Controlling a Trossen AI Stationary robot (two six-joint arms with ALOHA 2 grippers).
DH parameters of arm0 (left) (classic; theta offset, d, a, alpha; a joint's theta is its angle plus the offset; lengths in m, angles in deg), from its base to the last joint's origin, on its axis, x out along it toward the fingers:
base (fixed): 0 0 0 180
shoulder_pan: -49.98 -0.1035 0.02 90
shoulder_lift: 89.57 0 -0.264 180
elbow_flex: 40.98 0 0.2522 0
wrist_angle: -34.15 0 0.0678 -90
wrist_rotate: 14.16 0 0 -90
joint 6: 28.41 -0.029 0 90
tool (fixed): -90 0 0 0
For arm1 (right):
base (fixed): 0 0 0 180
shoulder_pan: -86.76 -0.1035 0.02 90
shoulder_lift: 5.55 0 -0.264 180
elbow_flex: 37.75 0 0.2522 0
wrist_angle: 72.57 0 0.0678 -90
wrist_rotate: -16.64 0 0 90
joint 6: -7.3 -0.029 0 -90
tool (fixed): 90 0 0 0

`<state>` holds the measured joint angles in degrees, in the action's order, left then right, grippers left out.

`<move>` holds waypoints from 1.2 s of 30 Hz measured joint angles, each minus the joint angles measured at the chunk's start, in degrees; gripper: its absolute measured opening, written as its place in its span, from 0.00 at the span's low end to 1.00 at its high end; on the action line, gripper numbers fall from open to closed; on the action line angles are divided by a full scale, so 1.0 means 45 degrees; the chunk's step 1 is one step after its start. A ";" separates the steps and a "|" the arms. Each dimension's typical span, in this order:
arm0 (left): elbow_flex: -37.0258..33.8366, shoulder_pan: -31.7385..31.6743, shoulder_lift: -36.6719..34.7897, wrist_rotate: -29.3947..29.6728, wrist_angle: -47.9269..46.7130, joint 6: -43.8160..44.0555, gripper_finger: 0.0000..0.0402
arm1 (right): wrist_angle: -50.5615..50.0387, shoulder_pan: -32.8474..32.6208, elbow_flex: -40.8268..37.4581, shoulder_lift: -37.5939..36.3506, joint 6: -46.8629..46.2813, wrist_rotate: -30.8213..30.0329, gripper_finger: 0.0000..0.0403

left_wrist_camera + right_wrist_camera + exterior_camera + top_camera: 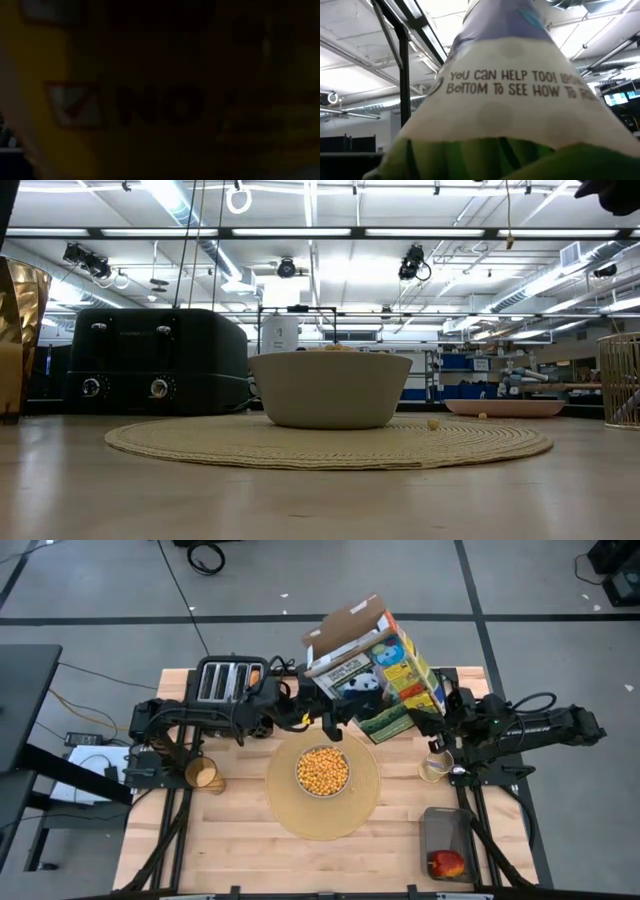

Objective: Arrange a breakfast setting
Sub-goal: Pour the cereal from the cereal box into the gray bowl

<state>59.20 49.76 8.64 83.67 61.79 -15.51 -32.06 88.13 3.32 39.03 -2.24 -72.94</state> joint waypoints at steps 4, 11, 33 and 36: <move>0.0000 -0.0088 -0.0022 -0.0024 -0.0038 0.0103 0.51 | -0.0376 -0.0028 0.0000 -0.0010 -0.0183 -0.0099 0.52; 0.0000 -0.0284 -0.0157 -0.0053 -0.0540 0.0353 0.45 | -0.1711 -0.0071 0.0000 -0.0492 -0.0250 -0.0135 0.72; -0.0043 -0.1836 -0.2996 0.1561 -0.7496 -0.1327 0.44 | -0.9586 -0.2029 0.0000 -0.3675 -0.1521 -0.0184 0.81; -0.0577 -0.2386 -0.2851 0.1704 -0.7315 -0.1292 0.44 | -0.9646 -0.2381 0.0000 -0.3690 -0.1798 -0.0197 0.80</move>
<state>56.60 39.02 -4.19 91.34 28.87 -21.32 -75.46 77.41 3.32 22.42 -10.33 -73.82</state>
